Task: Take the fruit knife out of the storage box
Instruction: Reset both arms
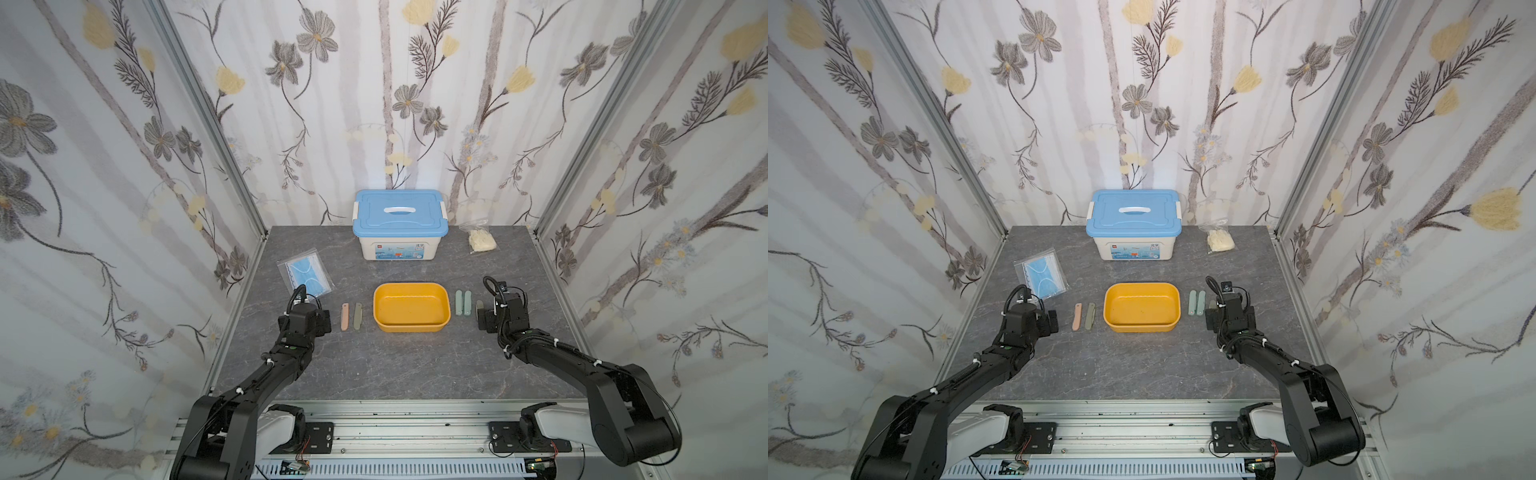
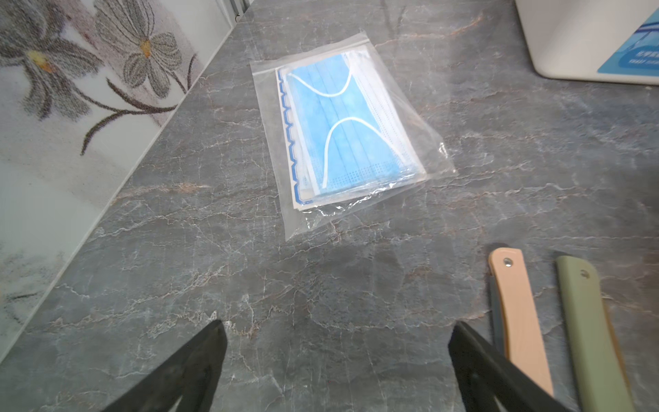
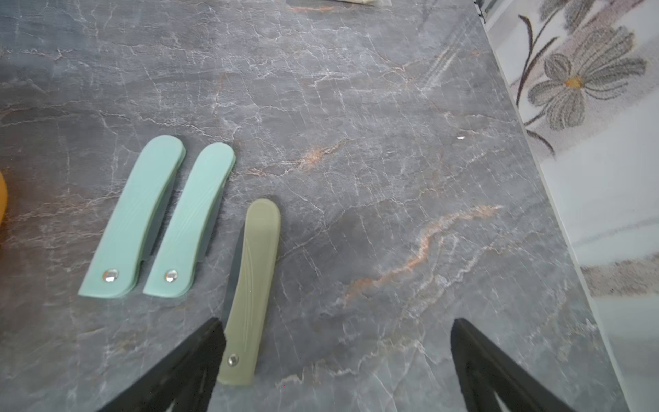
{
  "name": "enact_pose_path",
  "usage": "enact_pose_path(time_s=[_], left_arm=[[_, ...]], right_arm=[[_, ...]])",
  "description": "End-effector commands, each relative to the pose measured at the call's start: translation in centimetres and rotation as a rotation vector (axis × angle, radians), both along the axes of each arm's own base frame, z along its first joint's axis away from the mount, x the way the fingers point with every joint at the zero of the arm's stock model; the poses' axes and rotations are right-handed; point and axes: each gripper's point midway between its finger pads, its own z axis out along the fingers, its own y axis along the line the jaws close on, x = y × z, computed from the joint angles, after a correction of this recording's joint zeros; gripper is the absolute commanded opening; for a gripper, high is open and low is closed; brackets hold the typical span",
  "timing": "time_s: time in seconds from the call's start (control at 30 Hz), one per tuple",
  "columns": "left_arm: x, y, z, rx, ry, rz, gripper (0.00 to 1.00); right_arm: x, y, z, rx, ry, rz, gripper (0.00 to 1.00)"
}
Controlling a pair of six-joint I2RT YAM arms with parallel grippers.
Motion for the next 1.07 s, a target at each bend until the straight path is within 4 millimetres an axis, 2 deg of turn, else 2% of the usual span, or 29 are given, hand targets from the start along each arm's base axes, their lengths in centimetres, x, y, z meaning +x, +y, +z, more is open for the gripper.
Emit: enact_pose_path(time_s=[0.0,0.1,0.13,0.23,0.37,0.7,0.77,0.87,1.03], left_arm=[[3.5,0.3,4.3,-0.03,-0.243,-0.006,1.0],[5.7,0.2,3.9,-0.035,-0.239,-0.045,1.0],[6.5,0.3,3.7,-0.017,-0.226,-0.054,1.0],[7.7,-0.3,1.9,-0.032,-0.223,-0.113,1.0],[7.5,0.5,0.9,-0.079,-0.215,-0.097,1.0],[7.5,0.5,1.0,-0.077,-0.228,-0.099,1.0],[7.5,0.5,1.0,-0.078,-0.228,-0.099,1.0],[7.6,0.5,1.0,-0.079,-0.229,-0.1,1.0],[7.6,0.5,1.0,-0.079,-0.228,-0.1,1.0]], right_arm=[[3.8,1.3,4.6,0.002,-0.253,0.076,1.0],[4.6,1.1,3.3,0.026,-0.282,0.075,1.0],[4.5,0.4,2.8,0.083,-0.274,0.062,1.0],[4.3,-0.2,2.3,0.101,-0.289,0.046,1.0],[4.3,-0.3,2.3,0.098,-0.295,0.045,1.0],[4.3,-0.1,2.4,0.085,-0.297,0.044,1.0],[4.5,0.3,2.4,0.09,-0.29,0.07,1.0],[4.9,2.3,2.0,0.119,-0.253,0.195,1.0],[4.8,2.2,2.0,0.133,-0.248,0.202,1.0]])
